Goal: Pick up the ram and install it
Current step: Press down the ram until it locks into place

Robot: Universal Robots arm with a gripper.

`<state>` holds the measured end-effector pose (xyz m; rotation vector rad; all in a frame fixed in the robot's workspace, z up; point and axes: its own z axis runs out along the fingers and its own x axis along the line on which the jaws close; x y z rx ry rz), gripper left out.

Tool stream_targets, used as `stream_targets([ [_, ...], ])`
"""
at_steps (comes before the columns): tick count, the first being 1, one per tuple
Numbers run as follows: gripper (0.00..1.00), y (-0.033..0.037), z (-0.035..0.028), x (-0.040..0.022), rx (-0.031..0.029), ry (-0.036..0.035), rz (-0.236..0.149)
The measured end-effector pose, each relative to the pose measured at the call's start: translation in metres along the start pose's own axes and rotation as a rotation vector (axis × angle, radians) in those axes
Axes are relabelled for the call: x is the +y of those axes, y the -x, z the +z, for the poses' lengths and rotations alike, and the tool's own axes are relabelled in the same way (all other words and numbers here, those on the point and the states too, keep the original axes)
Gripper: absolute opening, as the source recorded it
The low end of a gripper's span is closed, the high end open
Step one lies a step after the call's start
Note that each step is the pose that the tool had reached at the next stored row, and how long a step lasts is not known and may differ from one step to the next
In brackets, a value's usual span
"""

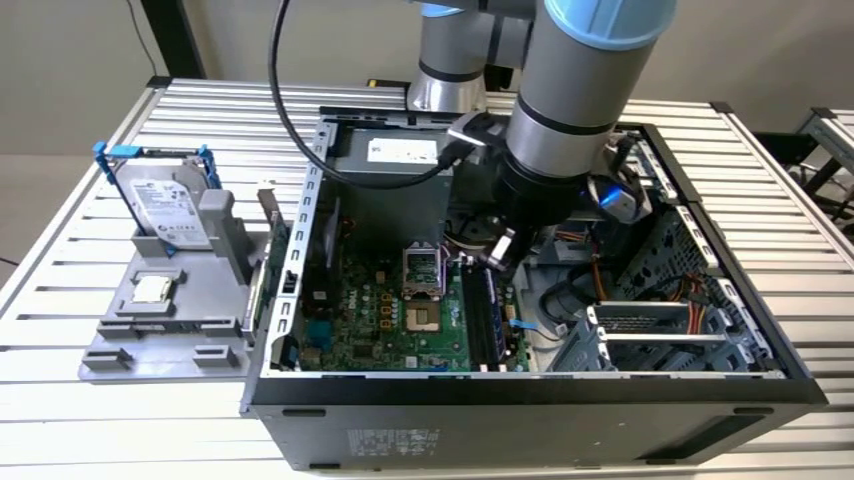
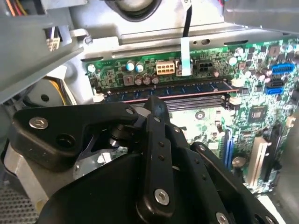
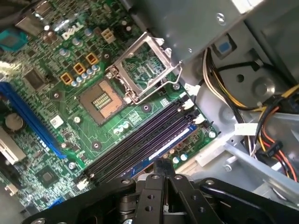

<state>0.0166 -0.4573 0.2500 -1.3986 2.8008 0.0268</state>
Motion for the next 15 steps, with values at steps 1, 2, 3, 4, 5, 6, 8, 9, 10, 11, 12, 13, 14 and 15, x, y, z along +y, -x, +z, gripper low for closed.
stream_targets([
  [1,0.00,0.0000,0.0001,0.0000,0.0002,0.0003,-0.018],
  [2,0.00,-0.0001,0.0001,0.0001,0.0005,0.0005,-0.035],
  [3,0.00,-0.0002,0.0001,0.0003,0.0010,0.0005,-0.049],
  [4,0.00,-0.0003,0.0002,0.0005,0.0016,0.0003,-0.063],
  [5,0.00,-0.0003,0.0002,0.0005,0.0024,0.0002,-0.079],
  [6,0.00,-0.0004,0.0002,0.0006,0.0031,0.0001,-0.095],
  [8,0.00,-0.0005,0.0002,0.0006,0.0043,0.0000,-0.127],
  [9,0.00,-0.0005,0.0002,0.0007,0.0047,0.0001,-0.143],
  [10,0.00,-0.0005,0.0003,0.0007,0.0049,0.0003,-0.161],
  [11,0.00,-0.0005,0.0004,0.0007,0.0051,0.0006,-0.178],
  [12,0.00,-0.0006,0.0006,0.0007,0.0052,0.0009,-0.197],
  [13,0.00,-0.0006,0.0007,0.0008,0.0055,0.0012,-0.215],
  [14,0.00,-0.0006,0.0009,0.0008,0.0056,0.0015,-0.234],
  [15,0.00,-0.0006,0.0010,0.0008,0.0058,0.0017,-0.251],
])
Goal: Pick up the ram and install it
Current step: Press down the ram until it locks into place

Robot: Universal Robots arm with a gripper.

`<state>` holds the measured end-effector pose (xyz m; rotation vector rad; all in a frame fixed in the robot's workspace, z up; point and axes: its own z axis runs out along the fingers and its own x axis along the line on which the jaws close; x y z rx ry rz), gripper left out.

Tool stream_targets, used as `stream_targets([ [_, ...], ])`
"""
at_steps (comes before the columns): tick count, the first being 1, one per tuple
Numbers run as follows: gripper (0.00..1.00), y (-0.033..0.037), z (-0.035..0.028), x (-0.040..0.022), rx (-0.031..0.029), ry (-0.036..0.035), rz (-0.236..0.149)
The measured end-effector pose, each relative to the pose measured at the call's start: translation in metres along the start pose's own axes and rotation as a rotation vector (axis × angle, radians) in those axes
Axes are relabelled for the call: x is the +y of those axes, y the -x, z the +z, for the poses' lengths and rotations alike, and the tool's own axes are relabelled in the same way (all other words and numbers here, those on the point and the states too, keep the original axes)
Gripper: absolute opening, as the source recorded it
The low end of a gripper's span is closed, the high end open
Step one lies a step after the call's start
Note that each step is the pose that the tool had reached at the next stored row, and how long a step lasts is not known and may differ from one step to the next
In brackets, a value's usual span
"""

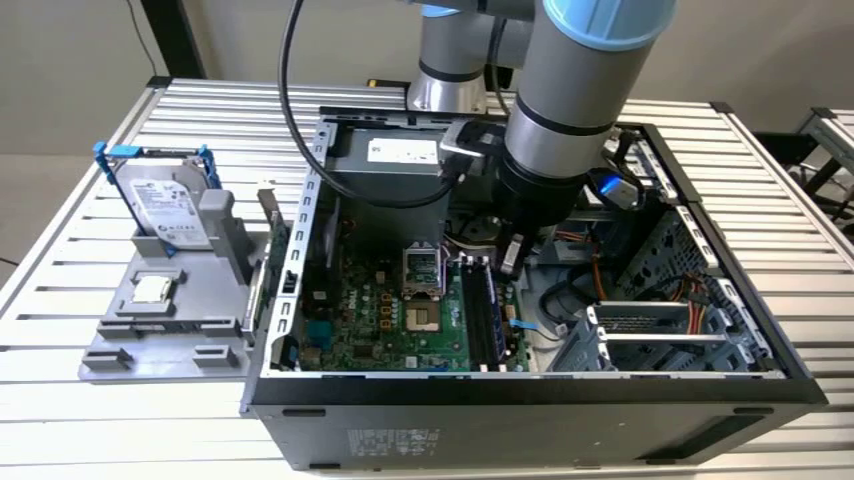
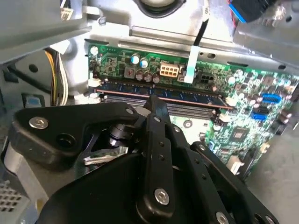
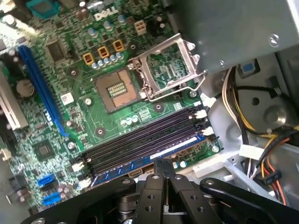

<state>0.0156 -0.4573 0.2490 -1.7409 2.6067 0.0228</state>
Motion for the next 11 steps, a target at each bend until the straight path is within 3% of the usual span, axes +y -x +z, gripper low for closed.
stream_targets([
  [11,0.00,-0.0001,0.0012,0.0000,0.0023,0.0026,-0.201],
])
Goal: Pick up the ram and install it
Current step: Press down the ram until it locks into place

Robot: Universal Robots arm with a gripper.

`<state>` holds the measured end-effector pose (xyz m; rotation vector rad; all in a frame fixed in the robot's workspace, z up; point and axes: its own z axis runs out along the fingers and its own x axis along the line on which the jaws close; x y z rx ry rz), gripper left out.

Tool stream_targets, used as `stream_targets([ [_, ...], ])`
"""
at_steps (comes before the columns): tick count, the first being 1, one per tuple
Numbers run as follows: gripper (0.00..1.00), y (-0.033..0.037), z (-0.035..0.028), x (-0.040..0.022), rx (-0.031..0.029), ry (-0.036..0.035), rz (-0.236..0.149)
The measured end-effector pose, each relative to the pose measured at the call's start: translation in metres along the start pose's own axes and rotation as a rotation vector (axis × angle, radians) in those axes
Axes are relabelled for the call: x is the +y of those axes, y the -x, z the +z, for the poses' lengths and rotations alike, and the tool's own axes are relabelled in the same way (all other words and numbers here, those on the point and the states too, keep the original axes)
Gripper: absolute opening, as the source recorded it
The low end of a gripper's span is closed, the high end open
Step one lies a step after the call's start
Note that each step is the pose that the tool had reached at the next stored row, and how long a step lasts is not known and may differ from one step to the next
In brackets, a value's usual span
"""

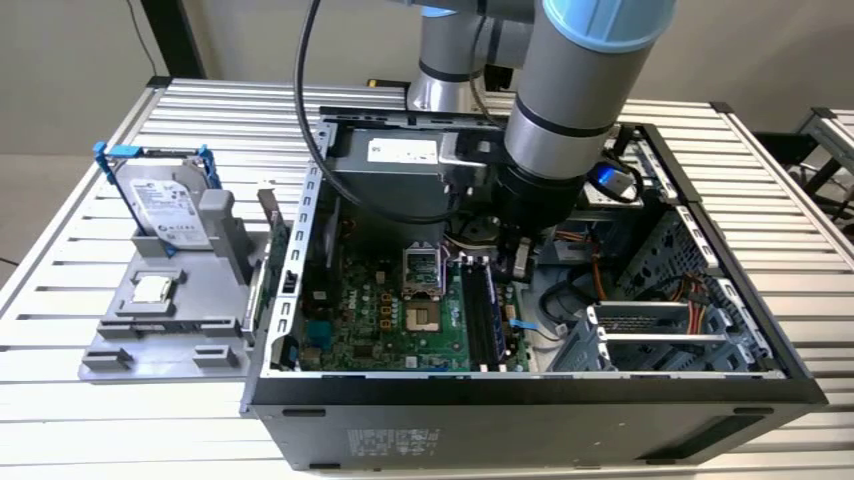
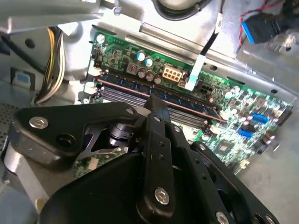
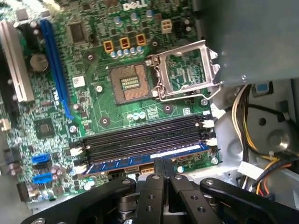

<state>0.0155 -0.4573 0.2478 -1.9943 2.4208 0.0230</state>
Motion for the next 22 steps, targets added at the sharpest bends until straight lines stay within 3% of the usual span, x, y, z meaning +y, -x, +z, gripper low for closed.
stream_targets([
  [5,0.00,0.0000,0.0006,0.0000,0.0011,0.0010,-0.081],
  [10,0.00,-0.0001,0.0014,0.0004,0.0025,0.0014,-0.125],
  [22,0.00,-0.0007,0.0029,0.0005,0.0029,0.0017,-0.133],
])
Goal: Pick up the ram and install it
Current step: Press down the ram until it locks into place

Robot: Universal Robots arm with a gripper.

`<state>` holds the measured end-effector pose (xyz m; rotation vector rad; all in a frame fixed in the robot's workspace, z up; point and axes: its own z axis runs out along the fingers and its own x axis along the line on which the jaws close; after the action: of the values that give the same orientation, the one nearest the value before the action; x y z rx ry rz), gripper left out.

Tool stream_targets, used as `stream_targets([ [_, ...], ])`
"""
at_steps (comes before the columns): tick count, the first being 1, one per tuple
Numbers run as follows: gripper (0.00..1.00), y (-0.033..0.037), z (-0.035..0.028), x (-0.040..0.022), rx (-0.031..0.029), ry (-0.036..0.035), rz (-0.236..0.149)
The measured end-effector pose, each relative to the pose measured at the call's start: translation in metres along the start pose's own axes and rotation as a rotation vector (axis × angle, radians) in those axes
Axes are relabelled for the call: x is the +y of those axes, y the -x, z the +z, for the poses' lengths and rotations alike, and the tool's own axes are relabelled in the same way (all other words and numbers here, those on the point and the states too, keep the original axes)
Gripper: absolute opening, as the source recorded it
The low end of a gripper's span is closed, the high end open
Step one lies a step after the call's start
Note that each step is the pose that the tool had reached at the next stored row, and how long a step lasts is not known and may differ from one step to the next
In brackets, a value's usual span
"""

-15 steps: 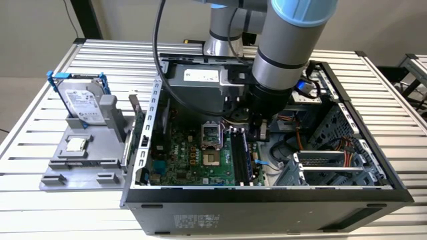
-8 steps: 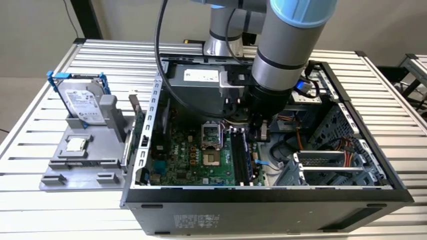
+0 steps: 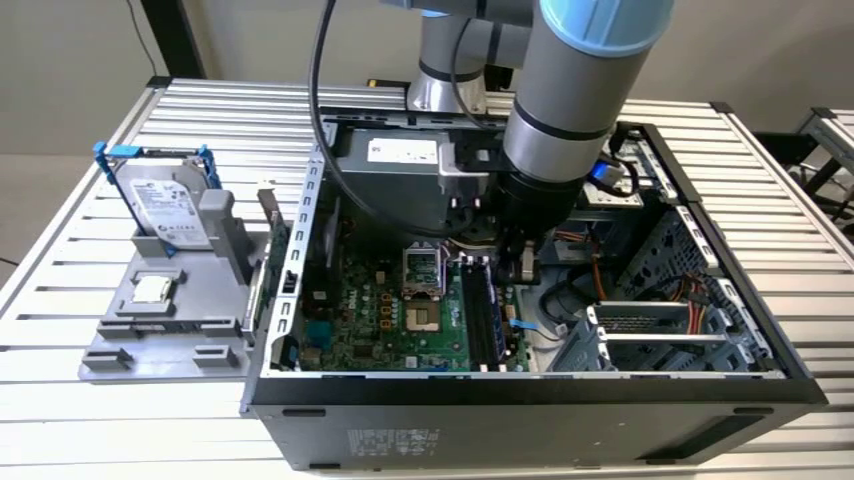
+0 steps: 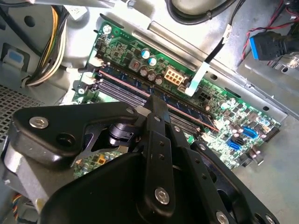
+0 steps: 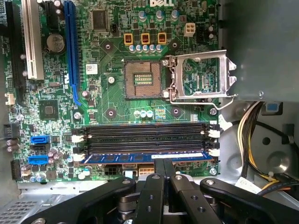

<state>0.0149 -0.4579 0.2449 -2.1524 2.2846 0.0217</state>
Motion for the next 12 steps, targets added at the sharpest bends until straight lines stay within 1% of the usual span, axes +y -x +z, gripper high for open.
stream_targets([
  [4,0.00,-0.0061,0.0006,-0.0004,0.0005,0.0056,0.000],
  [8,0.00,-0.0129,0.0027,-0.0008,0.0006,0.0065,0.001],
  [9,0.00,-0.0144,0.0035,-0.0009,0.0006,0.0065,0.002],
  [12,0.00,-0.0161,0.0088,-0.0010,-0.0020,0.0066,0.002],
])
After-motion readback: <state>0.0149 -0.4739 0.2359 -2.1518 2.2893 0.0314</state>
